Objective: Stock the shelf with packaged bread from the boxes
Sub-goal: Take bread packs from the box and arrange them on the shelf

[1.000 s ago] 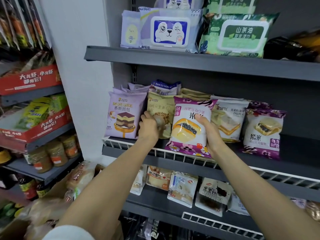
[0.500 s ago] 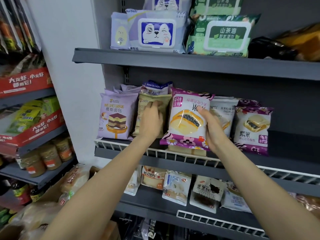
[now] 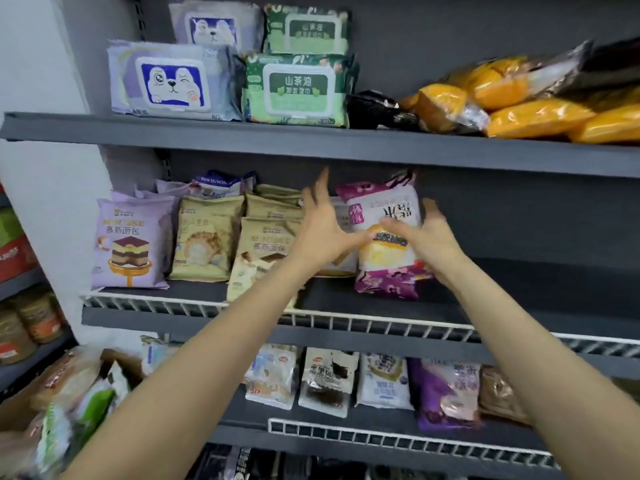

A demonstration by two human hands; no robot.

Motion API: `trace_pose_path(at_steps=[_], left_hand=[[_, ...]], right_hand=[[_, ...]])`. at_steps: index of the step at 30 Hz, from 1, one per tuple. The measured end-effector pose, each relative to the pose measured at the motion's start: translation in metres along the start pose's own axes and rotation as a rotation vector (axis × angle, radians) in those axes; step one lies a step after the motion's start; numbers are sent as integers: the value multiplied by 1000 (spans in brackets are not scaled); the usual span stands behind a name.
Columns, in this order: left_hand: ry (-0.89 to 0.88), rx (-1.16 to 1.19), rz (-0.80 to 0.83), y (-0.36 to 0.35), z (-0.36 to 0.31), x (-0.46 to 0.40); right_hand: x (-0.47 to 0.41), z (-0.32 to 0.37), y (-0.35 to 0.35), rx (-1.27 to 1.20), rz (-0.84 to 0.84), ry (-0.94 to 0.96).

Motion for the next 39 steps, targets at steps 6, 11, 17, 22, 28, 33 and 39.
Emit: trace_pose_path(at_steps=[6,11,17,22,28,33,39], left_hand=[[-32,-25,110,-26,-31,3],[114,26,-83,-45,-20,8],[525,721,-15,-70,-3,33],[390,102,72,-75,10,25],[437,-150,247,-99,20,27],[452,-186,198,-94,12,29],[258,-469,0,-46,-6,53]], right_hand=[[-19,28,35,1144,280,471],[-8,-18,26,946,-155,500],[-14,-59,26,-180,100,33],[-16,-53,21,213,168,276],[-15,-76,1,579,209,174],[-7,-68,6,950,-21,478],[33,-38,-16,757,56,662]])
Point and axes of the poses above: each hand's wrist, its own x-axis away from the middle knuckle, its own y-axis out of the back of the hand, z = x × y, the point moved 1 cm from there along -x, towards the middle knuckle, and after that the axes turned 7 degrees about x, right-handed, at the moved point
